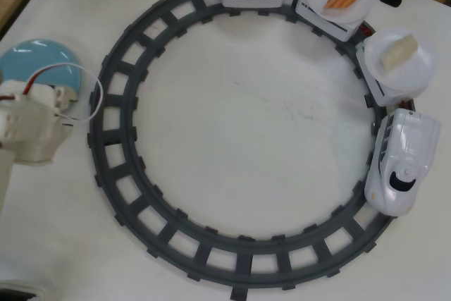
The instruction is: Pick up the sushi from the Shinkansen and put it on the blue dish
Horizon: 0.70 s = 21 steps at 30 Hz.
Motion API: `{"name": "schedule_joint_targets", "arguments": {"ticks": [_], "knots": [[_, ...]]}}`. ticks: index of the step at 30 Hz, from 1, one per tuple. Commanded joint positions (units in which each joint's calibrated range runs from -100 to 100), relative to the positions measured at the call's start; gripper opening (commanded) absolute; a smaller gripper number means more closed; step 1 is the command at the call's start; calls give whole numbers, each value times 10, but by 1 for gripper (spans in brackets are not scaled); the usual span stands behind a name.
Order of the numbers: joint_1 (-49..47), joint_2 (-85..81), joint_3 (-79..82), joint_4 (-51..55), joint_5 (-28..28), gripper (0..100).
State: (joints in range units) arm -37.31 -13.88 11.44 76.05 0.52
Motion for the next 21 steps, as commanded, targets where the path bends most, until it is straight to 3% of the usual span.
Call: {"name": "schedule_joint_targets", "arguments": {"ticks": [1,13,21], "knots": [[43,-18,-32,6,-5,16],[248,-22,-58,99,1,16],[268,-22,-49,107,12,16]]}}
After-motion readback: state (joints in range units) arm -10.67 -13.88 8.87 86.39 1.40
